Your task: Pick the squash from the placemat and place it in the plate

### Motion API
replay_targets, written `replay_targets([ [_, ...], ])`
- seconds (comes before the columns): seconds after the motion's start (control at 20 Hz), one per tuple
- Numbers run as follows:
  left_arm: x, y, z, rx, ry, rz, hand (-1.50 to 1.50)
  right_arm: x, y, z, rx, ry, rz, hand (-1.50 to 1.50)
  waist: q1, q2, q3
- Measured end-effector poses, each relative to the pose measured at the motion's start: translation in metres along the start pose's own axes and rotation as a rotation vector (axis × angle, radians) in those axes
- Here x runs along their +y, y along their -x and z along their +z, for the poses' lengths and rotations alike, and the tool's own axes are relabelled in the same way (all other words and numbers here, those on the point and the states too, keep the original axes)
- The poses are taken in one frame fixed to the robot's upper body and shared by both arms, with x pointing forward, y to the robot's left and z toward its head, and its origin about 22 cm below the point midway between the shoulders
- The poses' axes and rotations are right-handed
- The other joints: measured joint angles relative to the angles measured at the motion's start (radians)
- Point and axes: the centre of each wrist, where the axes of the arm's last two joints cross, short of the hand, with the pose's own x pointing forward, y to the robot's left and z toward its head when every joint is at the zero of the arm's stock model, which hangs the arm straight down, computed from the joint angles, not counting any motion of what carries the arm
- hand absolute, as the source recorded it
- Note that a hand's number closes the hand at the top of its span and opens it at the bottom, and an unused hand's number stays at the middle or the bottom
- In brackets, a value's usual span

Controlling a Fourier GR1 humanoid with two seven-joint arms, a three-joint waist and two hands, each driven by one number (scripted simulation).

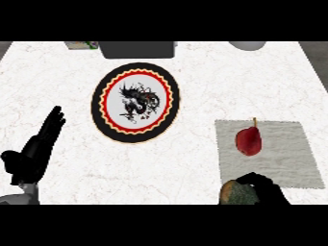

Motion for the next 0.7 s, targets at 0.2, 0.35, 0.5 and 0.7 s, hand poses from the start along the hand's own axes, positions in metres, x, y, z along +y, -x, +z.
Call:
replay_targets([
  [0.2, -0.003, -0.002, -0.005, -0.005, 0.011, 0.002, 0.00, -0.013, -0.022, 0.007, -0.083, 0.118, 0.043, 1.50, 0.012, 0.004, 0.002],
  [0.35, -0.004, -0.005, -0.010, -0.004, 0.023, 0.006, 0.00, -0.015, -0.026, 0.006, -0.159, 0.164, 0.077, 1.50, 0.023, 0.008, 0.003],
  [0.5, -0.009, -0.006, -0.013, -0.013, 0.033, 0.005, 0.00, -0.016, -0.029, 0.006, -0.218, 0.174, 0.099, 1.50, 0.032, 0.011, 0.003],
  [0.7, -0.011, -0.008, -0.016, -0.026, 0.044, 0.004, 0.00, -0.015, -0.031, 0.007, -0.273, 0.147, 0.114, 1.50, 0.048, 0.016, 0.003],
])
